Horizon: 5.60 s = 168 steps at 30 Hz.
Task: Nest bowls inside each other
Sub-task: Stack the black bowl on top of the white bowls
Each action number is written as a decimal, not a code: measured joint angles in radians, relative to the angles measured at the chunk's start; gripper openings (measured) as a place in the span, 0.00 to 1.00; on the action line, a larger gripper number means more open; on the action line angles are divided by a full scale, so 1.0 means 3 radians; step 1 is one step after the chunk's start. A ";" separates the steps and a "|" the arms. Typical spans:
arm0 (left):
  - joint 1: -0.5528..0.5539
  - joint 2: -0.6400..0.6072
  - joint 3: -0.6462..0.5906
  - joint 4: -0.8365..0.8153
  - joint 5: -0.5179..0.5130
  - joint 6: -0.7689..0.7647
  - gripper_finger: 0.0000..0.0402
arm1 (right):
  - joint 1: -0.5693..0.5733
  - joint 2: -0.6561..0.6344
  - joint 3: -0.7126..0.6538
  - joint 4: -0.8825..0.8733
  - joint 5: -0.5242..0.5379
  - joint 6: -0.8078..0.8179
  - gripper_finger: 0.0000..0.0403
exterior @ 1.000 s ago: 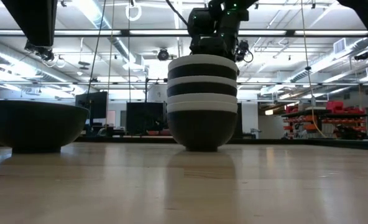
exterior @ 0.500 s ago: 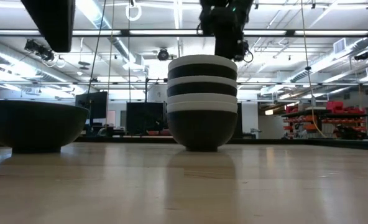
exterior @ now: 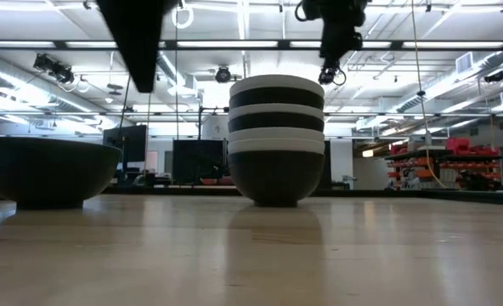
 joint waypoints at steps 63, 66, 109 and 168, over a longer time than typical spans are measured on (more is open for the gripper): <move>0.0713 -0.2418 -0.3282 0.1212 0.0812 -0.0961 0.04 | 0.1984 -0.1435 -0.2361 0.0893 0.0713 0.1072 0.46; 0.0640 -0.2492 -0.3383 0.1277 0.0797 -0.1078 0.08 | 0.1984 -0.1435 -0.2361 0.0907 0.0714 0.1048 0.46; 0.0566 -0.2501 -0.3488 0.1558 0.0649 -0.1073 0.20 | 0.1984 -0.1435 -0.2360 0.1060 0.0796 0.0933 0.46; 0.1120 -0.2481 -0.1897 0.0635 0.0050 -0.0279 0.03 | 0.1983 -0.1434 -0.2360 0.1220 0.0963 0.0808 0.46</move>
